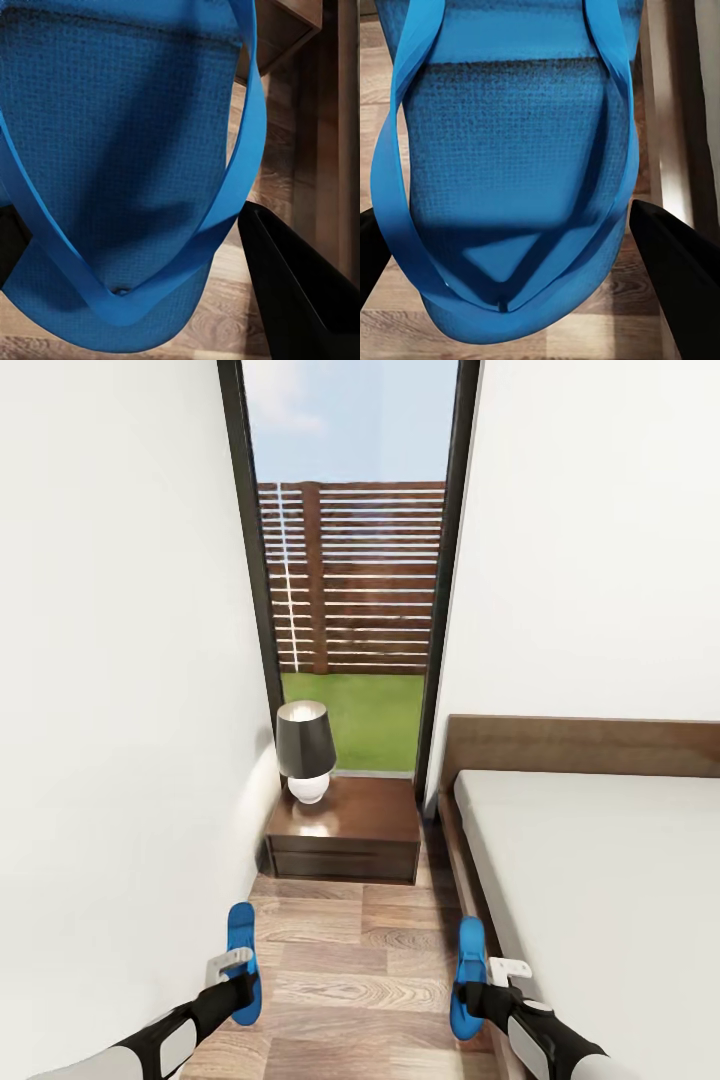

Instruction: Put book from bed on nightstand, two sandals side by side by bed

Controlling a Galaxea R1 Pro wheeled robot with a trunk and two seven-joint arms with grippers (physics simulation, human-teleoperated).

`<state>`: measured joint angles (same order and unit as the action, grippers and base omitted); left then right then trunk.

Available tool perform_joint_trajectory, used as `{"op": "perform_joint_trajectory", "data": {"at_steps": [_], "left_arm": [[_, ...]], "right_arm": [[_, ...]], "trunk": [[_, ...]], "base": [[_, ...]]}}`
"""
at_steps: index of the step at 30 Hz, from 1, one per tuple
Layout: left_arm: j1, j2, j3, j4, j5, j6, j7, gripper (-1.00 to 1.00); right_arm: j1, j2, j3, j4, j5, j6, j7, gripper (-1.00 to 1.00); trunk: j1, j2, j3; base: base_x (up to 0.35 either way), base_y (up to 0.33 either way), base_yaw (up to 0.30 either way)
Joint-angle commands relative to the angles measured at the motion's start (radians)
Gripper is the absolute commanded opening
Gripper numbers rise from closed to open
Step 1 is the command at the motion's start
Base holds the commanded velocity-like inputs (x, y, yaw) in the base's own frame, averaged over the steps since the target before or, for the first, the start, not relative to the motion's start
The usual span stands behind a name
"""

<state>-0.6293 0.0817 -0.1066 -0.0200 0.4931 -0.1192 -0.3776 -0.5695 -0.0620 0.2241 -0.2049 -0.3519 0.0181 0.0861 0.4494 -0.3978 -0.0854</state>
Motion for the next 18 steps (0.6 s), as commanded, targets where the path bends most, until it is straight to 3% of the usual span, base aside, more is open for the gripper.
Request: {"op": "perform_joint_trajectory", "data": {"at_steps": [1, 4, 9, 18], "left_arm": [[-0.001, 0.001, -0.009, 0.002, 0.007, -0.004, -0.004, -1.00], [-0.001, 0.001, -0.009, 0.002, 0.007, -0.003, -0.003, -1.00], [-0.001, 0.002, -0.009, 0.002, 0.008, -0.002, -0.003, -1.00], [-0.001, 0.004, -0.008, 0.002, 0.008, -0.002, -0.003, -1.00]], "right_arm": [[-0.001, -0.001, 0.008, -0.001, -0.009, 0.002, 0.001, -1.00], [-0.001, -0.001, 0.008, -0.001, -0.008, 0.002, 0.001, -1.00], [-0.001, -0.001, 0.008, -0.001, -0.008, 0.002, 0.001, -1.00], [-0.001, -0.001, 0.008, -0.001, -0.009, 0.002, 0.001, -1.00]], "trunk": [[0.001, -0.002, -0.002], [0.001, -0.002, -0.002], [0.001, -0.002, -0.002], [0.001, -0.002, -0.002]], "base": [[0.000, 0.000, 0.000], [0.000, 0.000, -0.065], [0.000, 0.014, -0.246], [0.000, 0.219, -0.294]]}}
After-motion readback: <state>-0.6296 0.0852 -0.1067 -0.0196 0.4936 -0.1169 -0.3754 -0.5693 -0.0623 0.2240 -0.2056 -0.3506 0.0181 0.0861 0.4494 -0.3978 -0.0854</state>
